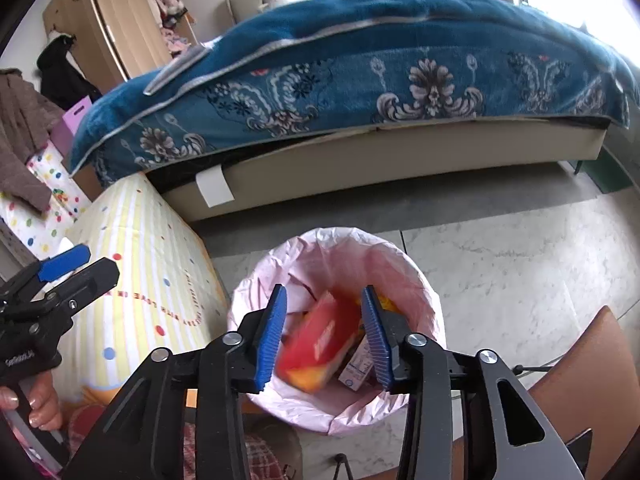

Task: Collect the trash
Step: 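Carry the red box and teal packet over the pink bin and open both tools, then move both open tools back over the table, then grasp the white foam block with the left tool and lift it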

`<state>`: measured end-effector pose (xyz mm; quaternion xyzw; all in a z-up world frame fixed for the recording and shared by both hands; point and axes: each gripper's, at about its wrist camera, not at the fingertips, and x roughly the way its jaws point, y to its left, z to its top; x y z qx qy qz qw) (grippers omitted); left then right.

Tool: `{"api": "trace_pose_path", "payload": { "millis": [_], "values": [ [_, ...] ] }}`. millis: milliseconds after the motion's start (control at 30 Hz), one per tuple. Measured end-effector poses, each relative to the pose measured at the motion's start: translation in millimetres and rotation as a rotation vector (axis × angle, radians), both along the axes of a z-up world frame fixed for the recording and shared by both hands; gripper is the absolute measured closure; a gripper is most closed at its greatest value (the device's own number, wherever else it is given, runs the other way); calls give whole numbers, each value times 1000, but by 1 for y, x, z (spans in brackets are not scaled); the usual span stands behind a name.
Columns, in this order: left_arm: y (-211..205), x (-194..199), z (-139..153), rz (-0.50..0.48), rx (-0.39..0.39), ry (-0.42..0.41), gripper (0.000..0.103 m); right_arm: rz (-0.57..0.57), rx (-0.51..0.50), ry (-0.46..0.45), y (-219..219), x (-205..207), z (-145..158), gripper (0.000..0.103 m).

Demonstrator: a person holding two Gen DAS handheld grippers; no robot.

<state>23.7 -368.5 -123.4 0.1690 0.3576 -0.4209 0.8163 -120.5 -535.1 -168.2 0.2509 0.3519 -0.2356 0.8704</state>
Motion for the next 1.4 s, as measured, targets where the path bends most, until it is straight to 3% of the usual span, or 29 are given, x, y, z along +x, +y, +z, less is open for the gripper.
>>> {"api": "trace_pose_path", "payload": {
  "millis": [100,567,933,1167,1400],
  "values": [
    [23,1,7,42,-5,-9,12,22,-14,-28,11,-6,9,55],
    [156,10,27,258,-51,-30,10,176,-89,-34,83,23,44,54],
    [258,46,29,506,-67,-34,7,402,-170,-41,161,90,67,54],
    [289,83,29,624,-54,-33,7,484,-175,-32,198,135,69,54],
    [279,114,25,618,-45,-24,7,508,-173,-14,210,181,62,54]
  ]
}}
